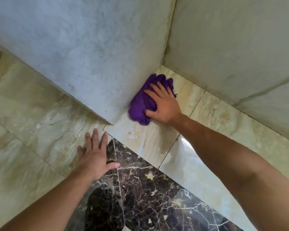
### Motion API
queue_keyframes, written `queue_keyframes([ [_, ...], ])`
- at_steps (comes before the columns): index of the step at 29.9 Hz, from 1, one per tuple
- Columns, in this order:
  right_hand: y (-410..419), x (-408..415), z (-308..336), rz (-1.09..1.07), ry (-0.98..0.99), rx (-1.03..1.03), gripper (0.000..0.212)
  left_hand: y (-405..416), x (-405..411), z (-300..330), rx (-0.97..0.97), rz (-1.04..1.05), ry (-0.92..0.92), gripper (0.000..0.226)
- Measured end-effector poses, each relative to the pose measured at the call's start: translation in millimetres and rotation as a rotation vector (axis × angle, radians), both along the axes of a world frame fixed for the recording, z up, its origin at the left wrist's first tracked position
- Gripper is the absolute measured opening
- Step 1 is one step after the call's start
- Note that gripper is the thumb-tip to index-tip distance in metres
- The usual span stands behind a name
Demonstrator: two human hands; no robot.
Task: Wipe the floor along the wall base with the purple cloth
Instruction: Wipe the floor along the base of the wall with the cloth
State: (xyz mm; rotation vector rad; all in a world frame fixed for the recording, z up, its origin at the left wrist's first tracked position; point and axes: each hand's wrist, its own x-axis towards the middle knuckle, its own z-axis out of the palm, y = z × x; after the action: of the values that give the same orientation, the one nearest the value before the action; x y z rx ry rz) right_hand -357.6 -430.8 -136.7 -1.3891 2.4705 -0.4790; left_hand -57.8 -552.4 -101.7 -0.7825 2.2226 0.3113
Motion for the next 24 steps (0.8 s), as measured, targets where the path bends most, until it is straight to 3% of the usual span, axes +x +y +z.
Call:
queue_keyframes([
  [4, -24, -58, 3, -0.206, -0.027, 0.041, 0.089, -9, 8, 2, -0.005, -0.067, -0.031, 0.129],
  [9, -48, -45, 0, -0.358, -0.116, -0.011, 0.079, -13, 13, -7, -0.022, -0.088, 0.012, 0.127],
  [14, -36, 42, 17, -0.241, -0.25, -0.04, 0.074, -13, 12, 1, -0.008, -0.053, 0.057, 0.126],
  [17, -17, 98, 1, -0.054, -0.176, 0.0, 0.075, -11, 19, -5, -0.009, -0.045, 0.076, 0.125],
  [20, -9, 40, 2, -0.008, -0.062, 0.075, 0.077, -13, 19, -9, 0.003, -0.036, 0.105, 0.126],
  [24, -22, -43, 10, -0.349, -0.083, 0.281, 0.084, -17, 22, -11, 0.07, -0.015, 0.164, 0.13],
])
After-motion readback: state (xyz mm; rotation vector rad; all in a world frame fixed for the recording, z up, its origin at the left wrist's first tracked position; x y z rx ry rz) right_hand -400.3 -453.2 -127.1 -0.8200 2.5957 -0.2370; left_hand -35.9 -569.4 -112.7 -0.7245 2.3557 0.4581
